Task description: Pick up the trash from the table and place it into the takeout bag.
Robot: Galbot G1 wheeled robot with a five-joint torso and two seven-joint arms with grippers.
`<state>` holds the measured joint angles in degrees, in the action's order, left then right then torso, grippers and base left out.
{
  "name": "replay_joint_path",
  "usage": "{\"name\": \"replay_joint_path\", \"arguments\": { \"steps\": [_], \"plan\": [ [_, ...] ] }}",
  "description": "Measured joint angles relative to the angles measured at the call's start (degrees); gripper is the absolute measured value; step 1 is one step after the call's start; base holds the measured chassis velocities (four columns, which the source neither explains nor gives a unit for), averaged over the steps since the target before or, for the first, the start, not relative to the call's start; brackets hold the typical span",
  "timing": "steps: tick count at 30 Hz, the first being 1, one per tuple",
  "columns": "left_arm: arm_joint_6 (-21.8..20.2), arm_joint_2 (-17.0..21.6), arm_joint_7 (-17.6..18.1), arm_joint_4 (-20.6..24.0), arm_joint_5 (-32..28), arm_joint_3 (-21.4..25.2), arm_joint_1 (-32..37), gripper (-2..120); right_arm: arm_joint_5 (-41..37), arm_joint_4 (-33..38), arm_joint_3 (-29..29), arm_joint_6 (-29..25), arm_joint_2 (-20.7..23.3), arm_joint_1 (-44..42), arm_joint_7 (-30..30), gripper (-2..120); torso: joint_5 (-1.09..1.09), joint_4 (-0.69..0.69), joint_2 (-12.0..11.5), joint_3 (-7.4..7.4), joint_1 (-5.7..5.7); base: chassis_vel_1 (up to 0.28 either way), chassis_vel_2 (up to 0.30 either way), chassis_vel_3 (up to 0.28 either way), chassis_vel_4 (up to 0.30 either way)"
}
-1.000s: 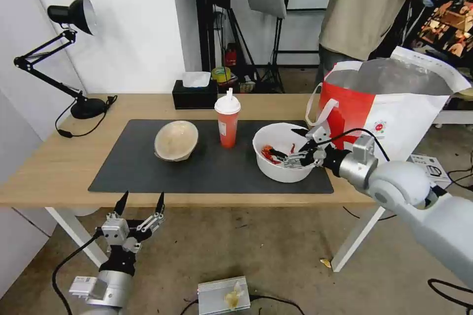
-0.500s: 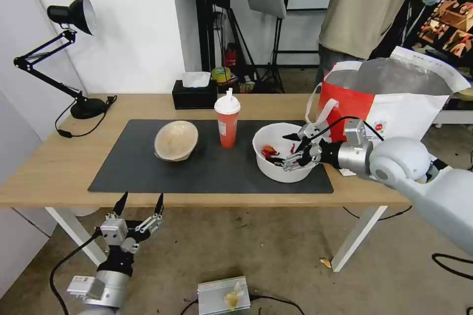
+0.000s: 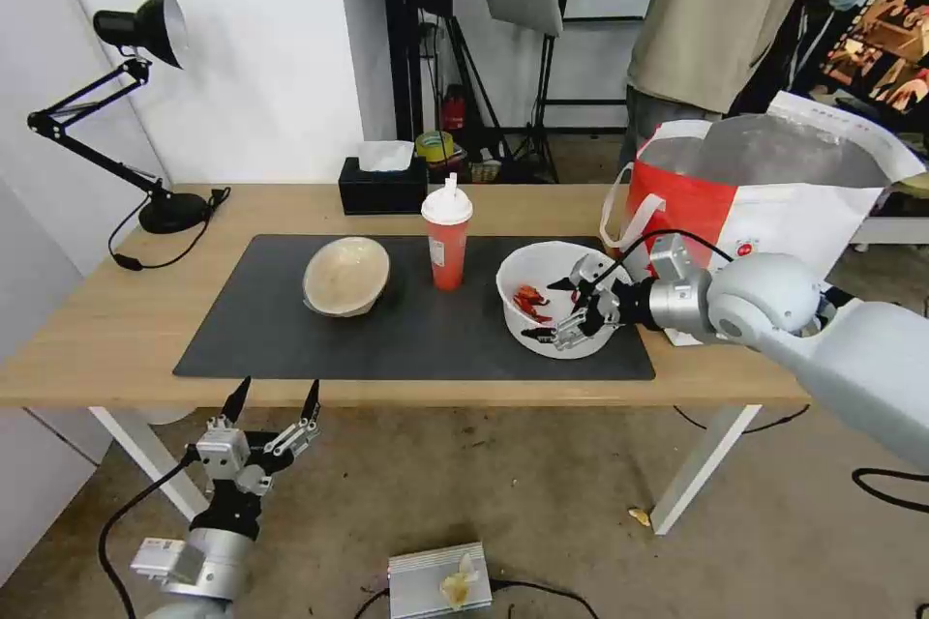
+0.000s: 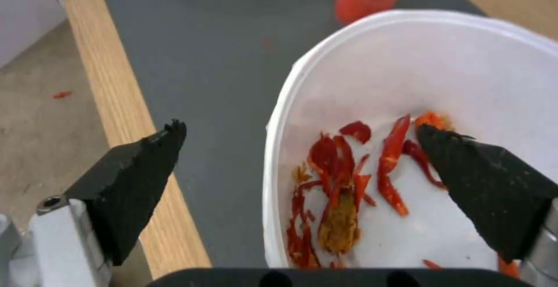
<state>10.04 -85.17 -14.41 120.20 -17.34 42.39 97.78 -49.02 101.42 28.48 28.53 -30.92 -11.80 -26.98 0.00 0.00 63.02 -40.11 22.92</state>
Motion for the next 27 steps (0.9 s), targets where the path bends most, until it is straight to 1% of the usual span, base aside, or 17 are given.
{"name": "replay_joint_path", "arguments": {
  "steps": [7,13,20,27],
  "plan": [
    [0.33,0.02,-1.08,-0.87,-0.07,0.47,-0.24,100,1.22,-1.56,0.94,0.09,-0.51,-0.18,0.37,100,0.00,-0.01,0.00,0.00,0.00,0.000,0.000,0.000,0.000],
    [0.37,-0.03,-1.32,-1.54,-0.07,0.36,-0.59,100,1.25,-2.56,1.31,0.02,-0.73,-0.25,0.32,100,0.00,-0.01,0.00,0.00,0.00,0.000,0.000,0.000,0.000],
    [0.42,0.18,-1.47,-2.40,-0.07,0.30,-0.97,100,1.82,-4.60,1.99,-0.05,-2.31,-0.09,0.97,100,0.00,-0.01,0.00,0.00,0.00,0.000,0.000,0.000,0.000],
    [0.43,0.14,-1.50,-2.73,-0.08,0.30,-1.38,100,2.48,-5.75,2.18,-0.10,-3.00,0.02,1.14,100,0.00,0.00,0.01,0.00,0.00,0.000,0.000,0.000,0.000]
  ]
}}
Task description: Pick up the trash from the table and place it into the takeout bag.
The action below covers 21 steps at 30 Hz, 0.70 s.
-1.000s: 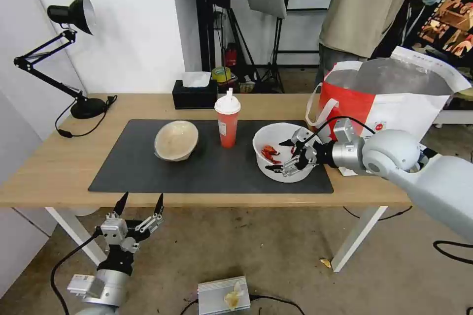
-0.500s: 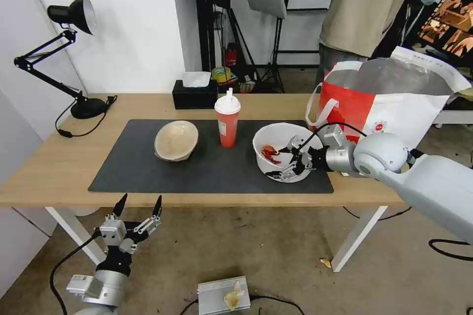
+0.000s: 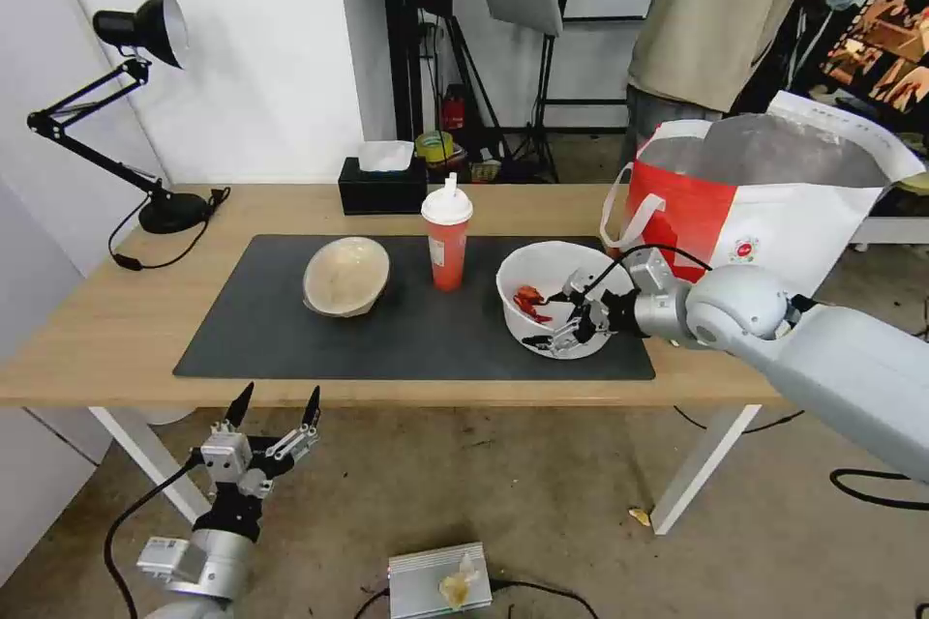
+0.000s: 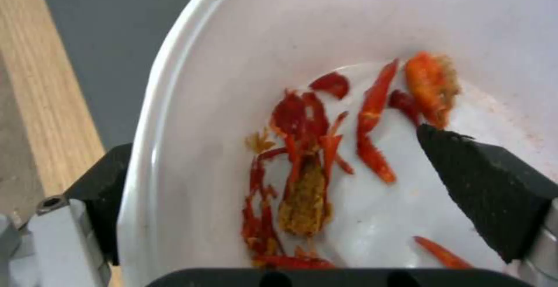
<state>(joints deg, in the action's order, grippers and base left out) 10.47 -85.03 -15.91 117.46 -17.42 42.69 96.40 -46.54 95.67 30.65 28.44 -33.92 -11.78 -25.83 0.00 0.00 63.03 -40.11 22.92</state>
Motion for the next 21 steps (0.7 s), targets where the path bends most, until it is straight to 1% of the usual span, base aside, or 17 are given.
{"name": "replay_joint_path", "arguments": {
  "steps": [5,12,14,15,16,17,21],
  "plan": [
    [0.00,-0.06,-0.01,-0.16,-0.06,0.23,-0.10,100,0.35,-0.83,-0.03,-0.14,-0.70,-0.39,0.09,100,0.02,-0.01,0.01,0.01,-0.01,0.000,0.000,0.000,0.000],
    [0.02,-0.04,-0.02,-0.50,-0.20,0.57,-0.24,100,0.68,-1.13,0.11,-0.07,-1.54,-0.76,1.09,100,-0.01,0.01,0.00,0.00,0.00,0.000,0.000,0.000,0.000],
    [0.04,-0.11,-0.02,-0.56,-0.21,0.59,-0.28,100,0.86,-1.18,0.12,-0.06,-1.79,-0.79,1.40,98,-0.01,0.01,0.00,-0.01,0.00,0.000,0.000,0.000,0.000],
    [0.05,-0.14,-0.03,-0.56,-0.21,0.60,-0.27,100,0.91,-1.20,0.12,-0.06,-1.85,-0.81,1.47,96,-0.01,0.01,0.00,-0.01,0.00,0.000,0.000,0.000,0.000],
    [0.08,-0.17,-0.03,-0.57,-0.22,0.62,-0.26,100,0.95,-1.20,0.12,-0.06,-1.89,-0.85,1.50,92,-0.01,0.01,0.00,-0.01,0.00,0.000,0.000,0.000,0.000],
    [0.08,-0.17,-0.03,-0.57,-0.22,0.62,-0.26,100,0.95,-1.20,0.12,-0.06,-1.89,-0.85,1.50,92,-0.01,0.01,0.00,-0.01,0.00,0.000,0.000,0.000,0.000],
    [0.13,-0.25,-0.06,-0.57,-0.22,0.66,-0.20,100,0.88,-0.98,-0.10,-0.09,-1.88,-1.19,2.02,74,0.00,0.00,0.00,-0.01,0.00,0.000,0.000,0.000,0.000]
  ]
}}
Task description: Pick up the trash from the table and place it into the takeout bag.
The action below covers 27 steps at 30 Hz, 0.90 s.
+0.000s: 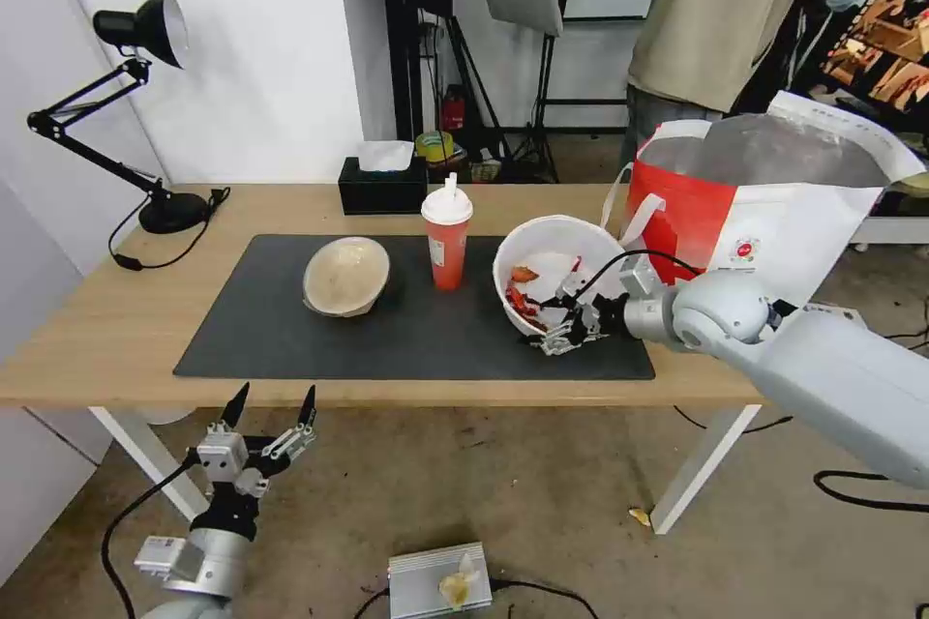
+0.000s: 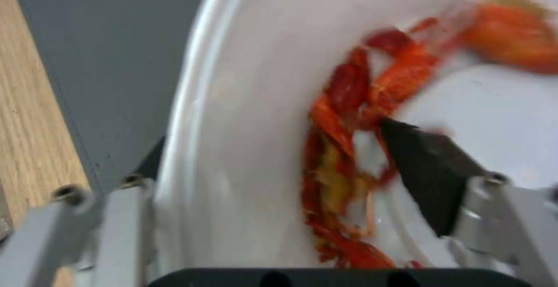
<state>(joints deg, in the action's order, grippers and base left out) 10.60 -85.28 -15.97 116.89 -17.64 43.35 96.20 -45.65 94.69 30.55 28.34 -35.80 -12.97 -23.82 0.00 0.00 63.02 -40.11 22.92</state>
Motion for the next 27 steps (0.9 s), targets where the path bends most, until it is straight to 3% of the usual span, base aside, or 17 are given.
{"name": "replay_joint_path", "arguments": {
  "steps": [21,27],
  "plan": [
    [0.02,-0.19,-0.06,0.29,0.09,-0.43,0.06,100,-0.27,1.90,-2.71,-0.16,0.74,-2.61,0.80,0,0.01,-0.02,0.01,0.01,0.00,0.000,0.000,0.000,0.000],
    [0.02,-0.16,-0.06,0.53,0.09,-0.30,0.11,100,-0.34,2.18,-2.86,-0.16,0.74,-2.71,0.90,0,0.01,0.00,0.00,0.01,0.00,0.000,0.000,0.000,0.000]
  ]
}}
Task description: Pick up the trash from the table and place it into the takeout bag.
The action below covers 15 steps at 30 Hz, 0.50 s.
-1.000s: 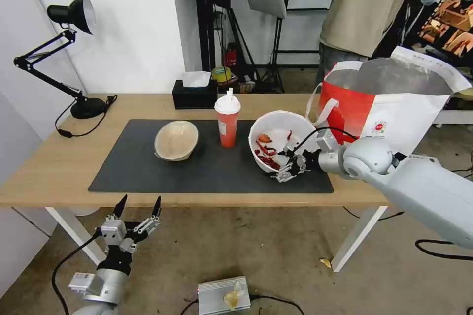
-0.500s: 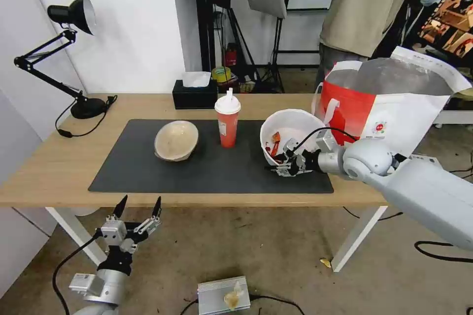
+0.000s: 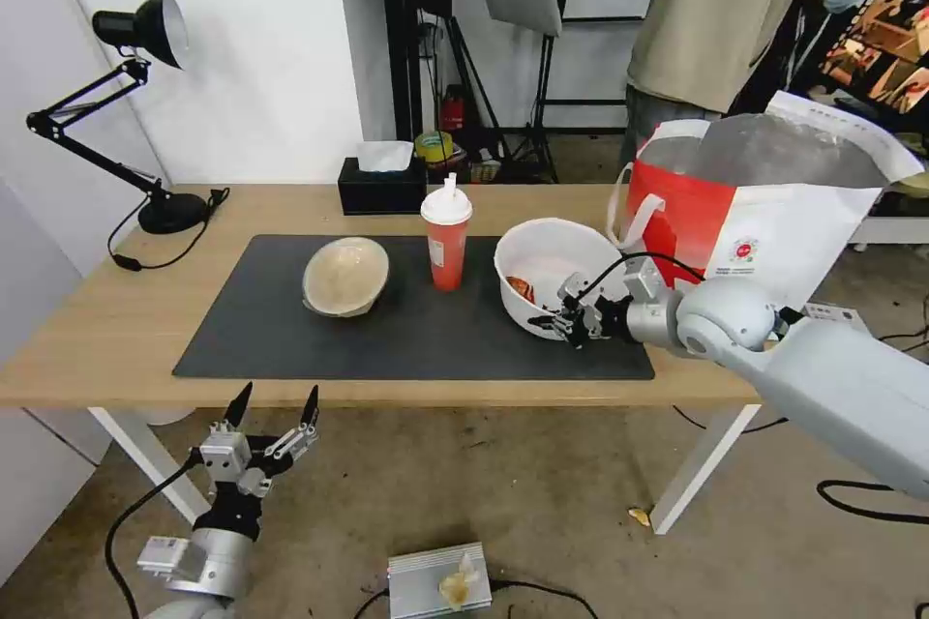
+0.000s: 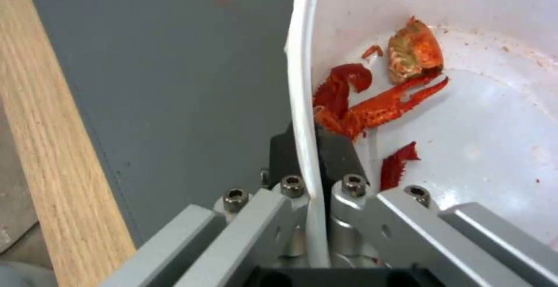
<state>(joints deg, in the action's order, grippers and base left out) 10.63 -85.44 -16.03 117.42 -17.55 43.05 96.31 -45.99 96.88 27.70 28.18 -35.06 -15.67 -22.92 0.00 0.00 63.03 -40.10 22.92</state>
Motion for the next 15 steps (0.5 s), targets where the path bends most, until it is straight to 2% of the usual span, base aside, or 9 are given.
{"name": "replay_joint_path", "arguments": {
  "steps": [15],
  "plan": [
    [0.00,0.05,-0.08,0.21,0.03,0.08,0.27,100,-0.26,3.13,-0.26,0.00,1.36,1.60,0.00,0,0.00,0.00,0.00,0.00,0.00,0.000,0.000,0.000,0.000]
  ]
}}
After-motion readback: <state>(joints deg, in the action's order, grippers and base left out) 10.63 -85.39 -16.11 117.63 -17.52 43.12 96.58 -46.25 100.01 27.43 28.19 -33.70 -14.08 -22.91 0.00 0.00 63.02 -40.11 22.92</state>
